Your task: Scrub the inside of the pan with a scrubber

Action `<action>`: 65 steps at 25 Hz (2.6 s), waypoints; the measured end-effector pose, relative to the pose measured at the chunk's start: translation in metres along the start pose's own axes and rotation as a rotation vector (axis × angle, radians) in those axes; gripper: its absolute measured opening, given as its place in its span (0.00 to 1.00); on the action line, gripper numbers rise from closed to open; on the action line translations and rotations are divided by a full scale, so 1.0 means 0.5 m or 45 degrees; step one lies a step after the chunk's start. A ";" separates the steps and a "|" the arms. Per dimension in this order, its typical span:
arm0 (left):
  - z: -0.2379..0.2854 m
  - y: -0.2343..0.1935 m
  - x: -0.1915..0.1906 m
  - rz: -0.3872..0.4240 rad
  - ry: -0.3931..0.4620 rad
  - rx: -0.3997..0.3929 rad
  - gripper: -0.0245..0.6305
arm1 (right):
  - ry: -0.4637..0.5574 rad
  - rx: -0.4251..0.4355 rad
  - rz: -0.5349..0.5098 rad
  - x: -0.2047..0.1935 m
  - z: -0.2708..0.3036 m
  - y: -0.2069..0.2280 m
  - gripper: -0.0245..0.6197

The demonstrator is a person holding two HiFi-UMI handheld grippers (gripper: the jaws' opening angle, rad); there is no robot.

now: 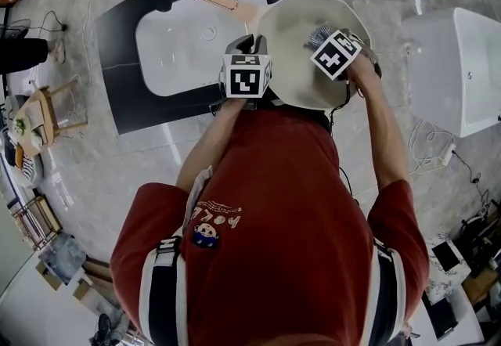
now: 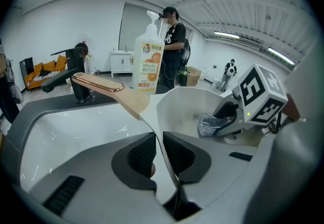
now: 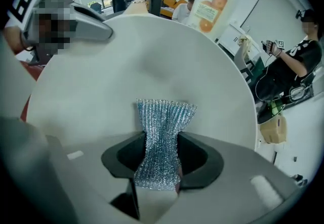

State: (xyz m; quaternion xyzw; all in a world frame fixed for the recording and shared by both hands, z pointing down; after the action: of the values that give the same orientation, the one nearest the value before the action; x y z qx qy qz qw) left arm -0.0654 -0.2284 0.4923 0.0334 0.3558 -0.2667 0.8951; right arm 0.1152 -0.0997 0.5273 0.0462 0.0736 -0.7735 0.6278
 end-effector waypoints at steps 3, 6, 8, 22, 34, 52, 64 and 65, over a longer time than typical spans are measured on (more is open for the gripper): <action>0.001 0.000 0.000 0.002 -0.001 0.003 0.11 | 0.032 -0.026 0.025 0.024 0.008 0.022 0.35; 0.002 0.003 0.000 0.003 -0.002 0.003 0.11 | 0.065 -0.023 0.029 0.049 0.012 0.027 0.35; 0.002 0.002 0.000 0.004 -0.002 0.005 0.11 | 0.087 -0.011 -0.001 0.067 0.013 0.020 0.35; 0.005 0.003 -0.006 -0.024 0.002 0.013 0.10 | 0.010 0.310 -0.287 0.044 -0.010 -0.135 0.37; 0.000 0.008 -0.016 -0.074 -0.022 0.096 0.15 | 0.192 0.434 -0.153 0.001 -0.032 -0.120 0.37; -0.154 0.048 -0.009 -0.269 0.232 0.379 0.24 | 0.699 0.364 0.203 -0.028 -0.147 -0.042 0.37; -0.218 0.103 0.108 -0.184 0.543 0.333 0.24 | 1.055 0.189 0.386 -0.042 -0.277 0.048 0.37; -0.219 0.107 0.119 -0.178 0.565 0.323 0.24 | 1.077 0.169 0.397 -0.043 -0.290 0.056 0.37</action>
State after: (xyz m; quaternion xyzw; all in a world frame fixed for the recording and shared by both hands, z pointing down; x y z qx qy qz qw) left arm -0.0702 -0.1822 0.3649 0.1786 0.5085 -0.3565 0.7632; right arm 0.1441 -0.0597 0.3863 0.4087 0.2659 -0.5859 0.6472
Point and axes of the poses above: the fingertips, and each gripper's own axes: z forward along the fingers, y to its right, x out of its top, the point moved 10 cm from there along -z, backward along the fingers, and after that the axes turned 3 degrees about x, right-handed, at the moved point
